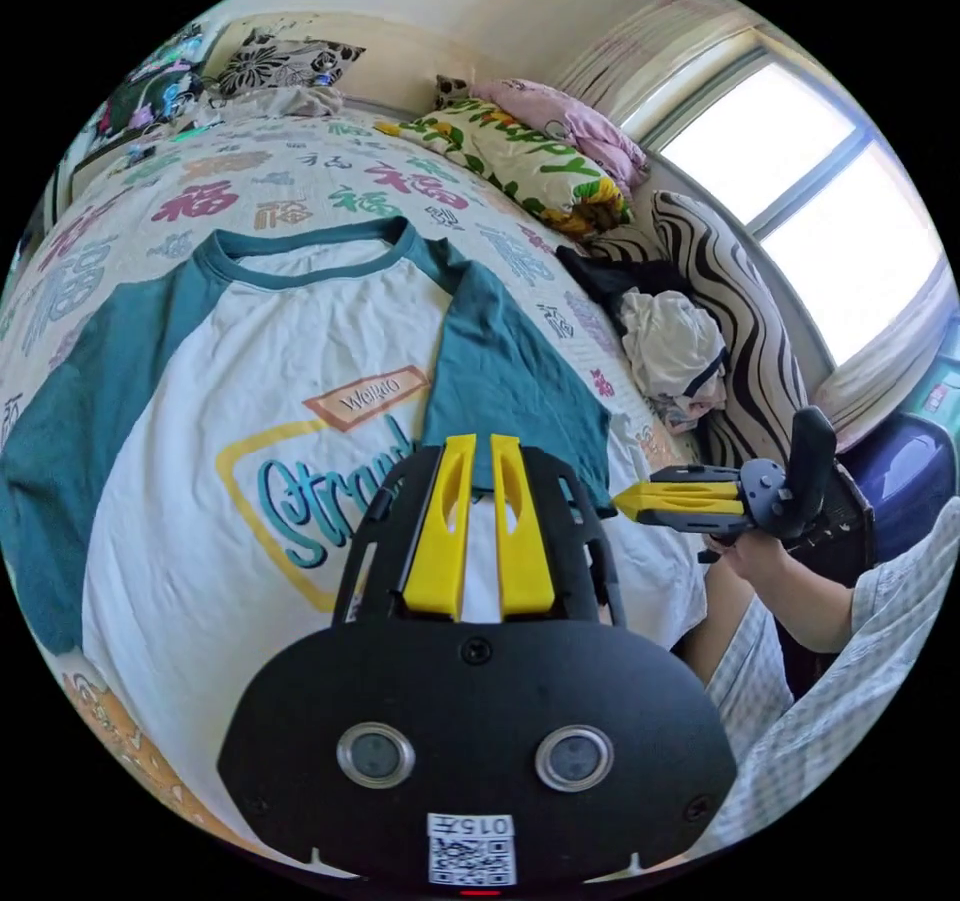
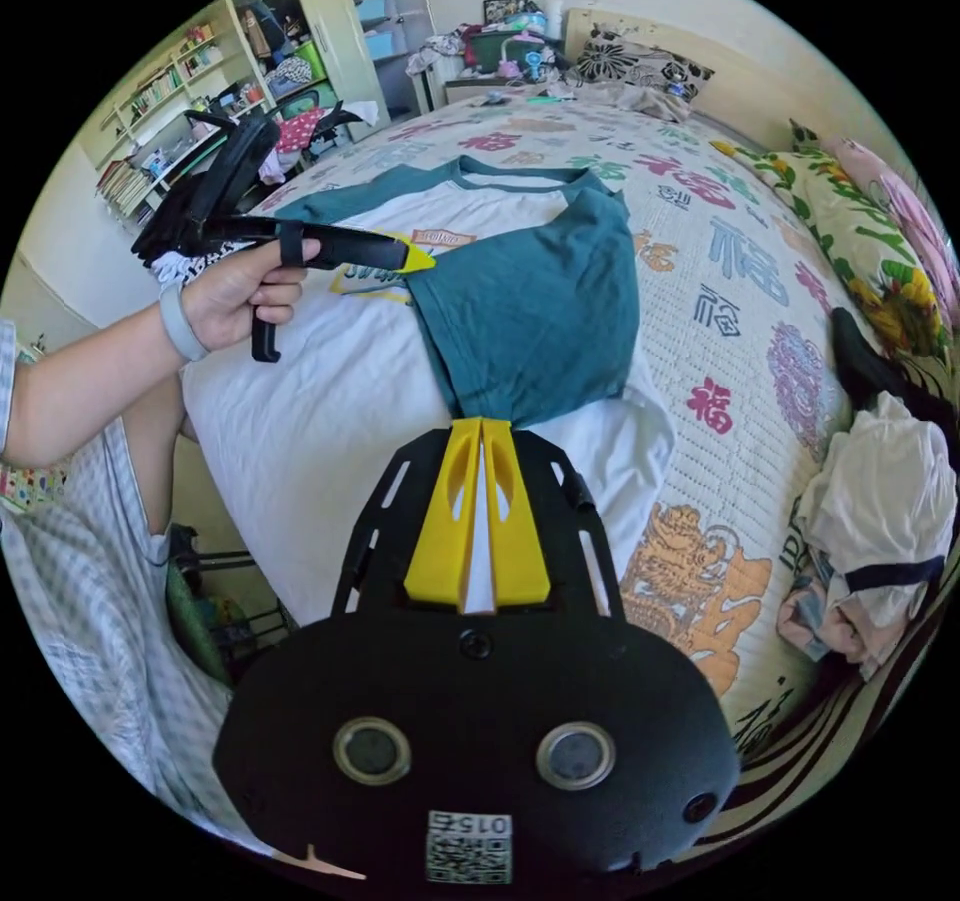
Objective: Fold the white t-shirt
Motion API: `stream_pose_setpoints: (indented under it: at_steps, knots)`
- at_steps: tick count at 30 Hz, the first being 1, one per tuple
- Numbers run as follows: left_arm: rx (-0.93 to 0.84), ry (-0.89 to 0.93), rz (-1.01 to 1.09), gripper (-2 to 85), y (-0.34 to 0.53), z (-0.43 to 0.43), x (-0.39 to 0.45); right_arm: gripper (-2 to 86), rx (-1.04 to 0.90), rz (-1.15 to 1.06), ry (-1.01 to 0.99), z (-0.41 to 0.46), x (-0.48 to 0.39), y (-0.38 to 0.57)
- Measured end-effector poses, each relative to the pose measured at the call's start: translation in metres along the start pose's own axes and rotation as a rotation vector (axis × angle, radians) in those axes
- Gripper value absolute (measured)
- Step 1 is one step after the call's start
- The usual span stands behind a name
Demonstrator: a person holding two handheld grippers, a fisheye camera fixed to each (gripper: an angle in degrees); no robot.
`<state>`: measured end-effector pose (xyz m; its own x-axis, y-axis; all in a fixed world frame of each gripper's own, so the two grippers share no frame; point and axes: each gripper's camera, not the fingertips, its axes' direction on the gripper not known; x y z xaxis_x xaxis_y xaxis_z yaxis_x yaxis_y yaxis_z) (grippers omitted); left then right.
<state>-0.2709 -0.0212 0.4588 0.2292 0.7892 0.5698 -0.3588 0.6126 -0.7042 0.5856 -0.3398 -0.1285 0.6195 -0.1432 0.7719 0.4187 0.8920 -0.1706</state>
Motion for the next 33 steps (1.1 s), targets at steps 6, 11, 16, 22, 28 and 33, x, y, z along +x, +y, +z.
stream_pose_setpoints:
  at_steps: [6,11,16,22,28,33]
  knots:
    - [-0.080,-0.043,-0.030,0.8,0.034,-0.027,-0.030,-0.6,-0.091,0.025,-0.026,0.051,0.006,-0.010]
    - [0.020,-0.040,-0.064,1.8,0.066,-0.094,-0.049,-0.5,-0.105,0.072,-0.082,0.062,0.018,-0.016]
    - [0.388,-0.214,-0.360,5.1,0.152,-0.228,-0.097,0.1,-0.005,0.005,-0.113,0.045,0.001,-0.058]
    - [0.562,-0.326,-0.761,7.0,0.263,-0.340,-0.200,4.2,0.011,-0.151,-0.257,0.085,-0.064,-0.175]
    - [0.602,-0.239,-0.792,8.0,0.273,-0.361,-0.275,5.6,-0.055,-0.255,-0.356,0.163,-0.155,-0.292]
    - [0.526,-0.135,-0.776,0.5,0.288,-0.376,-0.291,7.1,-0.147,-0.320,-0.289,0.226,-0.216,-0.352]
